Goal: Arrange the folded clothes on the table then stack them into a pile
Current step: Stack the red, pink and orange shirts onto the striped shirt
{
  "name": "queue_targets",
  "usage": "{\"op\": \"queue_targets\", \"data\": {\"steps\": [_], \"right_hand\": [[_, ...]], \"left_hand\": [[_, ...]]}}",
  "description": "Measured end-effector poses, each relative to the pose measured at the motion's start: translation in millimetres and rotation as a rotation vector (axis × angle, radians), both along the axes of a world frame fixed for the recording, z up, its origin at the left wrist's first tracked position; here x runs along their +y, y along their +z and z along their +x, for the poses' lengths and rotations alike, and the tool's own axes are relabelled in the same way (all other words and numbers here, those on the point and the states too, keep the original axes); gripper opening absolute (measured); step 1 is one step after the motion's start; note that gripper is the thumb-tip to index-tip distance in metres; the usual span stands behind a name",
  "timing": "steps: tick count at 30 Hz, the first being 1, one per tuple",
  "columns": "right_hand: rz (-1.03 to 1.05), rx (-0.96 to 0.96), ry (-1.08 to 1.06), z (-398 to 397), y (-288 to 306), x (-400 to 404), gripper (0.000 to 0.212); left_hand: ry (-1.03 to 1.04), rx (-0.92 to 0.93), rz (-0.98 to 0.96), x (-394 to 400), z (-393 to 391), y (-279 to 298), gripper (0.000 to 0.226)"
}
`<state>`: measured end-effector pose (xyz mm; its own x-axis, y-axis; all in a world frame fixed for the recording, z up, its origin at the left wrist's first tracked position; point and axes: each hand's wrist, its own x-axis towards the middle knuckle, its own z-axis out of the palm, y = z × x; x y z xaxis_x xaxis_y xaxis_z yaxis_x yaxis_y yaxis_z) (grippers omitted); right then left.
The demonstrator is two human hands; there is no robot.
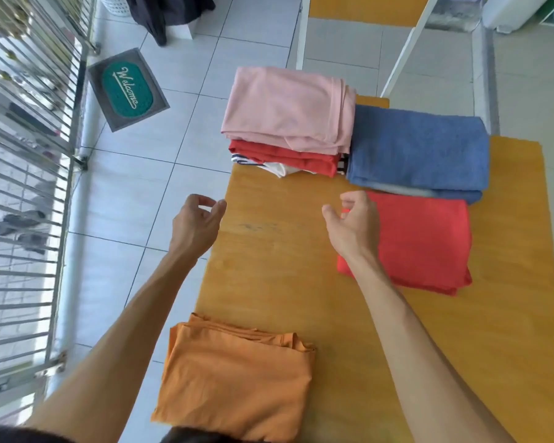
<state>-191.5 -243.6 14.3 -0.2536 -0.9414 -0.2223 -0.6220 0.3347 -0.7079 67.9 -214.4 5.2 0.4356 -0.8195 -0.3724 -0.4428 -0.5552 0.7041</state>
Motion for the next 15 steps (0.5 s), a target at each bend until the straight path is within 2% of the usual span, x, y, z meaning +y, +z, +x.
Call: {"op": "queue_targets", "data": {"steps": [5,7,10,13,15], "right_hand": [[0.171,0.037,0.144,-0.8,-14.3,92.1,0.035],[0.269,0.064,0.191,-2.4,-21.3,126.8,0.037],[0.368,0.095,0.238,-6.3,-27.8,171.9,0.043],[0.326,0.141,0.254,-10.9,-31.4,205.9,0.046],[0.343,0.175,0.27,-11.7,-32.5,219.3,0.057]], "left_hand": [[-0.021,-0.053,0.059,81.0,-11.8,-3.1,0.025],[-0.003,-0.105,0.082,112.5,-12.3,-10.2,0.029],[0.001,-0.178,0.165,158.6,-5.0,-23.6,0.047],[-0.031,-0.123,0.362,194.6,2.4,-33.1,0.076],[-0.045,-0.112,0.414,211.6,4.4,-37.3,0.08]]}}
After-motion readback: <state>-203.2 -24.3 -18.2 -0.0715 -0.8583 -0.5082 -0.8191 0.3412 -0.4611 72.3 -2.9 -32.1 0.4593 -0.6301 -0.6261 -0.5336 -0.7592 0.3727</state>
